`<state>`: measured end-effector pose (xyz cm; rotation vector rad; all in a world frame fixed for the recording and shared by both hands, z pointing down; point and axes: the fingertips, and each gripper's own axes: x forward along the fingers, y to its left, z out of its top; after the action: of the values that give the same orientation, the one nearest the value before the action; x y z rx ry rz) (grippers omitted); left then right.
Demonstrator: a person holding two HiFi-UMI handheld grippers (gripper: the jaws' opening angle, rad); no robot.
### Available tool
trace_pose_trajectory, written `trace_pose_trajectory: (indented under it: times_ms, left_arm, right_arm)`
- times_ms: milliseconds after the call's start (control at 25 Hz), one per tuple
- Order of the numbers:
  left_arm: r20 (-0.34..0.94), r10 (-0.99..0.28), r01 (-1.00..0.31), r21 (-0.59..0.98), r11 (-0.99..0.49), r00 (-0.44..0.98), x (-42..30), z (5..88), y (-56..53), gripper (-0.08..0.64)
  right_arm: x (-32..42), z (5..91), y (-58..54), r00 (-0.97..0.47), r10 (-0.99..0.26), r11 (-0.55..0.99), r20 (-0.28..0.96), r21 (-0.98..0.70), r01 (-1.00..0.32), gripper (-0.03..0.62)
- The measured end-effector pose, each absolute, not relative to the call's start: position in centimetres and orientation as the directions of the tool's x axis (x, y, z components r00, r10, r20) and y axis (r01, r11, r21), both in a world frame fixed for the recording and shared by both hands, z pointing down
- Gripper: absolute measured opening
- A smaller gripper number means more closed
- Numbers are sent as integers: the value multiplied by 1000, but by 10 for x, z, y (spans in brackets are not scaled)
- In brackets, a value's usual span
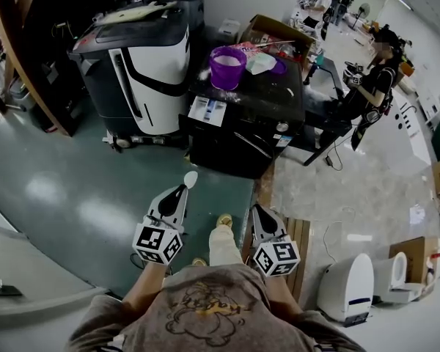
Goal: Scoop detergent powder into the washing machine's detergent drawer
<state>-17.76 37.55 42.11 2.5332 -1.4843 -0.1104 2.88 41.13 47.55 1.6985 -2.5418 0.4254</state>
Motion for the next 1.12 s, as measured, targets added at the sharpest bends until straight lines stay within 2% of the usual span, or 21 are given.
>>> trace_pose_trajectory:
  times_ms: [440,1120]
  left_arm:
    - [37,-874,-860,204,-468,485,-178,423,315,23]
    - [41,-897,-881,213,-423,441,-157,409,160,23]
  right_arm:
    - [28,477,352,-408,-893,375,189,-191,-907,2]
    - [51,466,186,-462,-866,425,193,-201,-882,2]
